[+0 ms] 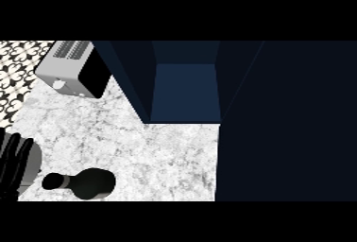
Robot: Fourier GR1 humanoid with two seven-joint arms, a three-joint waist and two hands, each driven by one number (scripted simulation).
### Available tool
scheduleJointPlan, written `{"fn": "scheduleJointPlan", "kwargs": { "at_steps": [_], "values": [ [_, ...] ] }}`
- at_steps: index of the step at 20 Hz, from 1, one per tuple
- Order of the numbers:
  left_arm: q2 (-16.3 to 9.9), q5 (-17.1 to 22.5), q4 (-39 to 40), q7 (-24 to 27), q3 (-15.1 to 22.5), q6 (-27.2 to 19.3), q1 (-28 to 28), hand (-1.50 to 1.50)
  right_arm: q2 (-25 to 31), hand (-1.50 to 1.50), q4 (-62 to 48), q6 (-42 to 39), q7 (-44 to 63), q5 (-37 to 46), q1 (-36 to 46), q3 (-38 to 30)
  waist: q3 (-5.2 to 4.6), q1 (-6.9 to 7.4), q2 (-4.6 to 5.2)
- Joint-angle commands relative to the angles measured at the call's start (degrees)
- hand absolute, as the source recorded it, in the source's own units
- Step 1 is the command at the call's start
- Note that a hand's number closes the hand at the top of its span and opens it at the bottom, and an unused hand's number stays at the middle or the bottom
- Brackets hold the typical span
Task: Pick up the wine, place it into the cabinet and close the cabinet
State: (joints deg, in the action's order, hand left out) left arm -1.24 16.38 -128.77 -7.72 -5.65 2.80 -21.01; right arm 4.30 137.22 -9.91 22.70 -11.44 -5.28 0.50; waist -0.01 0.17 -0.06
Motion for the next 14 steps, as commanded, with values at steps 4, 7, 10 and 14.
{"fn": "scheduleJointPlan", "kwargs": {
  "at_steps": [4, 7, 10, 14],
  "values": [
    [-0.13, 1.23, 8.89, 7.92, -3.43, 6.88, -4.45, -1.5, 0.89, -1.5, -0.18, -0.63, 0.94, -2.1, 1.43, -2.42, -0.02, 0.13, 0.0],
    [-4.21, 5.93, 12.42, 5.32, -10.77, 6.95, 1.11, -1.5, -0.96, -1.5, 0.78, 0.17, 1.05, -0.83, -0.52, -0.44, -0.02, -0.09, 0.03],
    [0.58, 0.88, 11.93, 10.37, -5.79, 9.42, -5.68, -1.5, -0.4, -1.5, 1.27, -3.4, -2.78, -1.7, -4.4, -1.19, 0.01, -0.06, -0.03],
    [-1.21, 1.17, 20.47, 14.01, -9.67, 11.04, -1.85, -1.5, -1.74, -1.5, 3.06, 2.0, 4.62, 2.32, 2.31, 3.12, -0.03, 0.05, 0.03]
  ]
}}
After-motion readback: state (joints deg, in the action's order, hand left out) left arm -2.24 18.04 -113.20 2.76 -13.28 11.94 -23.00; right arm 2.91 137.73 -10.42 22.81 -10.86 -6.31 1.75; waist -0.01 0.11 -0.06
